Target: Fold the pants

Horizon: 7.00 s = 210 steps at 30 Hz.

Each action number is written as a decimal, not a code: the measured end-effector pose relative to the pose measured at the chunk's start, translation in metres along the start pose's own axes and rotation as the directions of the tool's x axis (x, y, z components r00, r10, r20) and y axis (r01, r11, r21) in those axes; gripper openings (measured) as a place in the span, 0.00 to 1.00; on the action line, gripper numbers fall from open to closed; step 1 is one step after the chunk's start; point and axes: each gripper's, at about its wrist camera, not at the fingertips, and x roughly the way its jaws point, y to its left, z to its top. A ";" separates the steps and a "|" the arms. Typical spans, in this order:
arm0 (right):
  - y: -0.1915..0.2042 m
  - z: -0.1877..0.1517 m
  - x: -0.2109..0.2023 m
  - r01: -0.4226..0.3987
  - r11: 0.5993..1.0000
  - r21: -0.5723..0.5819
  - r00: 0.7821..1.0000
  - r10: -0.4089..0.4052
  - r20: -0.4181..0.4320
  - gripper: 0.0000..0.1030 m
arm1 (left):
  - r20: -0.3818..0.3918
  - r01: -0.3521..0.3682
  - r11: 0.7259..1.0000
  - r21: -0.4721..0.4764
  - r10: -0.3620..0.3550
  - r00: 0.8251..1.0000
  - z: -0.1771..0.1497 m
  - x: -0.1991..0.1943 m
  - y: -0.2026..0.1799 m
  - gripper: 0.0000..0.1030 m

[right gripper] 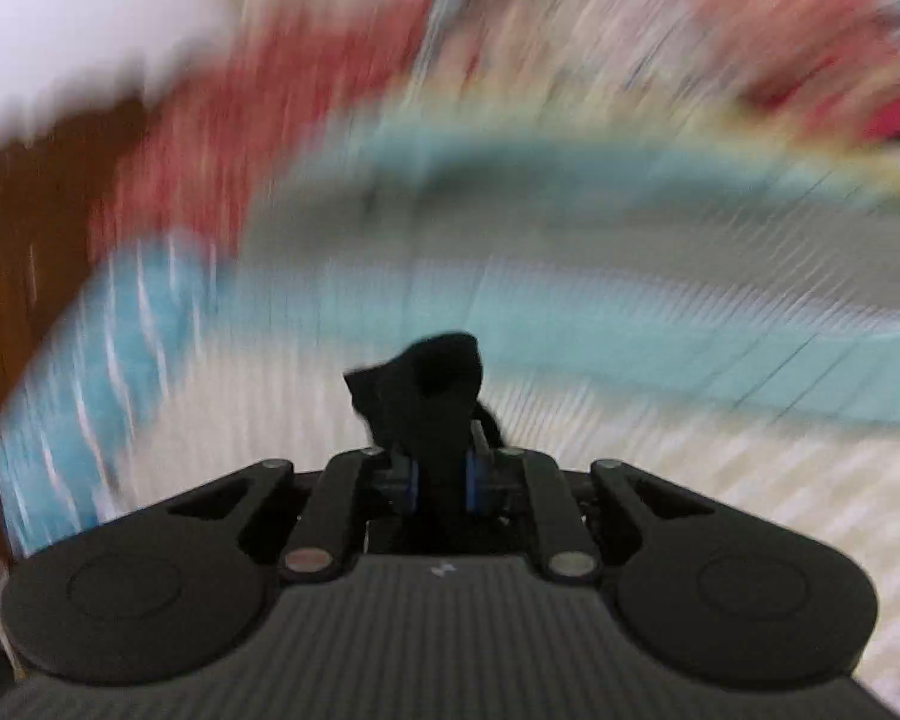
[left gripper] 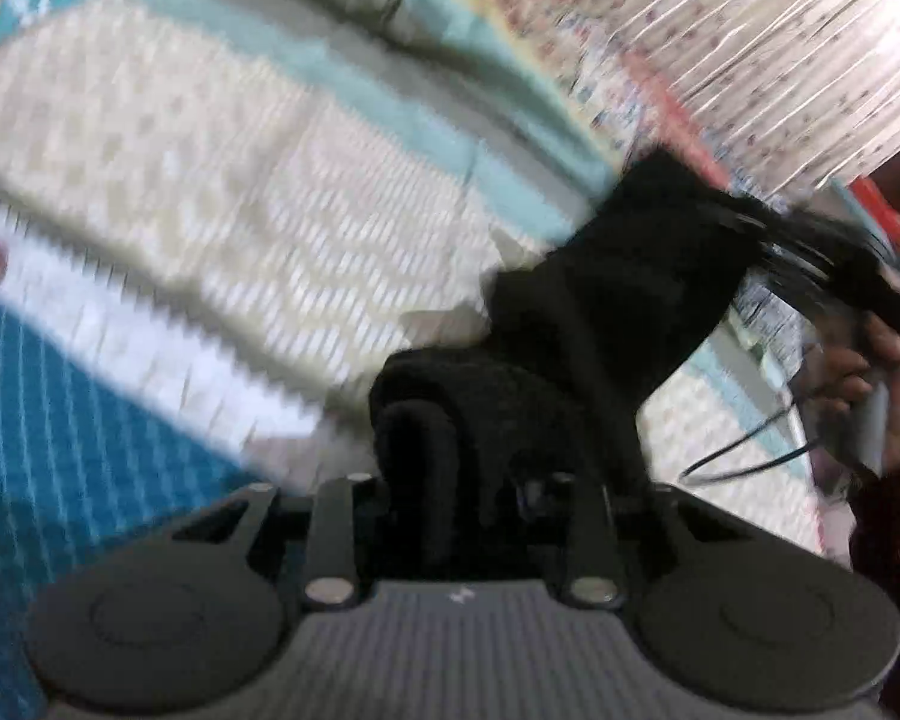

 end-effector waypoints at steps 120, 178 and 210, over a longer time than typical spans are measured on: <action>-0.373 -0.052 -0.218 0.596 0.383 0.706 0.533 -0.846 0.009 0.32 | 0.159 -0.546 0.722 0.425 0.534 0.831 0.080 0.203 -0.108 0.49; 0.159 -0.222 -0.030 -0.056 0.961 -0.272 0.990 0.018 -0.142 0.45 | -0.044 -0.227 0.937 0.267 0.247 0.968 0.044 0.085 -0.027 0.40; 0.157 -0.237 -0.012 -0.094 0.964 -0.250 0.993 0.073 -0.093 0.58 | 0.046 -0.296 0.921 0.253 0.294 0.955 0.037 0.035 0.012 0.56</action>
